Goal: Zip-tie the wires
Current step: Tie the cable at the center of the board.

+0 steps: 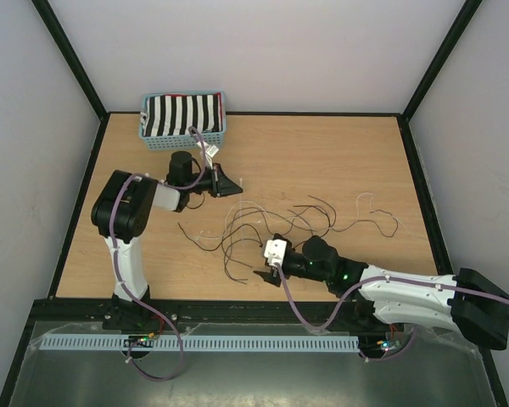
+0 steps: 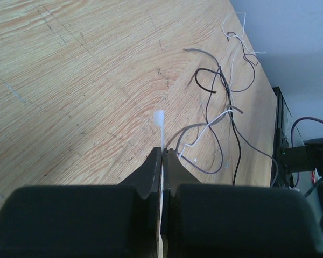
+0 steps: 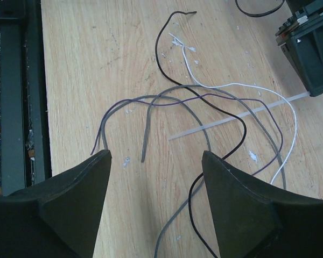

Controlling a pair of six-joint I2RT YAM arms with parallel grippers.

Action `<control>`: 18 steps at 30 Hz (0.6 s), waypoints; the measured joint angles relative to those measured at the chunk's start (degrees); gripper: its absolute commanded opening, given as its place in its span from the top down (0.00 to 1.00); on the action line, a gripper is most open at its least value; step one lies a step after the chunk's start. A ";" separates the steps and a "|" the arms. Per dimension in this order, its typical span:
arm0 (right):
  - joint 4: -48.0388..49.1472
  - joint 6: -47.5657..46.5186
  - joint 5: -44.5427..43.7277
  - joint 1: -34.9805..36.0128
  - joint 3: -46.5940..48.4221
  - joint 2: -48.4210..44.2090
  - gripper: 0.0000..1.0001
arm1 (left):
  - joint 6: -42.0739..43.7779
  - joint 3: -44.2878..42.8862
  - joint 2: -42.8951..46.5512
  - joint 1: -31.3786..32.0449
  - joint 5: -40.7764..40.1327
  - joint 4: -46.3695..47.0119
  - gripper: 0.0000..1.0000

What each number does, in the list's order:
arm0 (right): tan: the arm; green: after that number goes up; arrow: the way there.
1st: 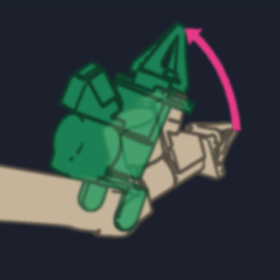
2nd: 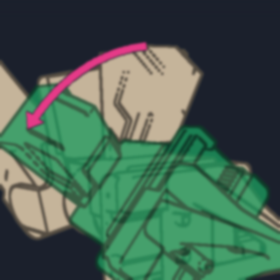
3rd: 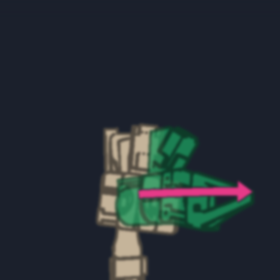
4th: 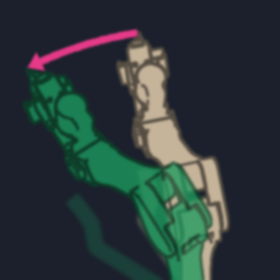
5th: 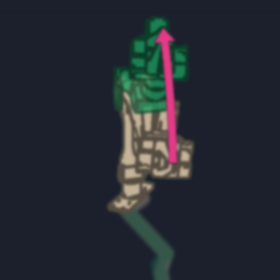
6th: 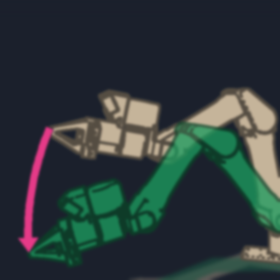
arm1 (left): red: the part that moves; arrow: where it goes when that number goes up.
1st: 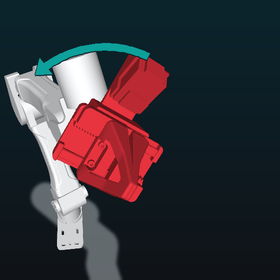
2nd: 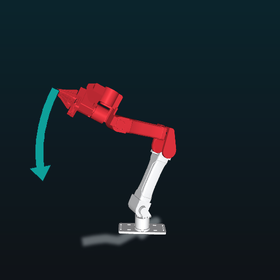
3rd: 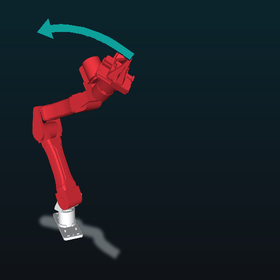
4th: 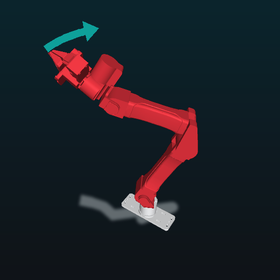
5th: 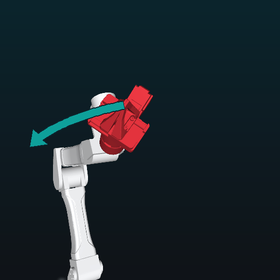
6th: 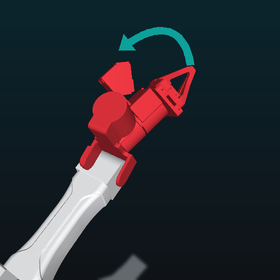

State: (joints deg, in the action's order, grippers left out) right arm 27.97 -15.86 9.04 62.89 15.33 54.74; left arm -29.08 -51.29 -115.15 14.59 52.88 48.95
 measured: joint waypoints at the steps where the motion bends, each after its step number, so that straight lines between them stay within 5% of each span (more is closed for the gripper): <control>1: -0.02 -0.07 -0.66 0.35 0.09 0.17 0.21 | -0.02 0.00 0.00 -0.09 0.04 0.00 1.00; 18: 2.10 -4.76 -2.45 0.63 2.14 2.38 0.17 | 2.71 -6.54 6.58 -3.04 0.87 -4.09 1.00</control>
State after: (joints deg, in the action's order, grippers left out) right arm 30.06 -20.62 6.59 63.53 17.47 57.12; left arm -26.37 -57.82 -108.57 11.55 53.76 44.86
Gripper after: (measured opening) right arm 0.829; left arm 0.003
